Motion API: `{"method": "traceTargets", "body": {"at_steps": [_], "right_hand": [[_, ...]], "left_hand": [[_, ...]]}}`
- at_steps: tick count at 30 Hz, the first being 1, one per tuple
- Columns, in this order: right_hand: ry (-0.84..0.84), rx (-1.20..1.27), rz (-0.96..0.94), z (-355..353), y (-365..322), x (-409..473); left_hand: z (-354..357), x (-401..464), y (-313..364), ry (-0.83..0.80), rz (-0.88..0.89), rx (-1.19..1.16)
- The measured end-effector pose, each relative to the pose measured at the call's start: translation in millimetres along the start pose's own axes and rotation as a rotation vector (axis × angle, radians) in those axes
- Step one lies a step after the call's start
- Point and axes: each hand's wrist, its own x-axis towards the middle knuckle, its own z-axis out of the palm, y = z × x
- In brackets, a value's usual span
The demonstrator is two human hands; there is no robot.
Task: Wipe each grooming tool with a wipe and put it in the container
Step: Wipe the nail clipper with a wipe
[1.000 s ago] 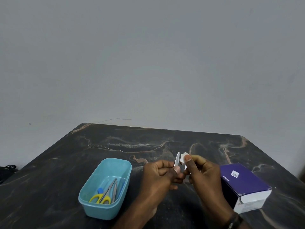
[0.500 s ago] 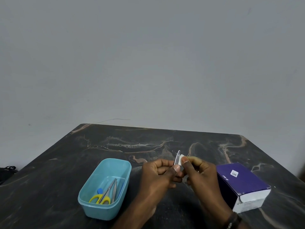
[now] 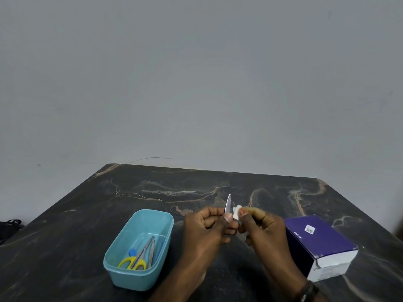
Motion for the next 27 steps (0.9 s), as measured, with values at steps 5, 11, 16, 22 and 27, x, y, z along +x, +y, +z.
{"method": "traceTargets", "body": {"at_steps": [5, 11, 16, 22, 27], "right_hand": [[-0.004, 0.014, 0.003, 1.4, -1.0, -0.5], [0.0, 0.076, 0.037, 1.5, -2.0, -0.7], [-0.01, 0.094, 0.09, 0.9, -2.3, -0.4], [0.0, 0.087, 0.115, 0.6, 0.9, 1.2], [-0.006, 0.116, 0.163, 1.6, 2.1, 3.0]], "left_hand": [[0.8, 0.1, -1.2, -0.016, 0.009, 0.012], [0.3, 0.9, -3.1, -0.031, -0.009, 0.015], [0.6, 2.4, -5.6, -0.05, -0.024, 0.018], [-1.1, 3.5, -7.9, -0.068, -0.024, 0.036], [-2.6, 3.9, -10.9, -0.095, -0.04, 0.055]]}}
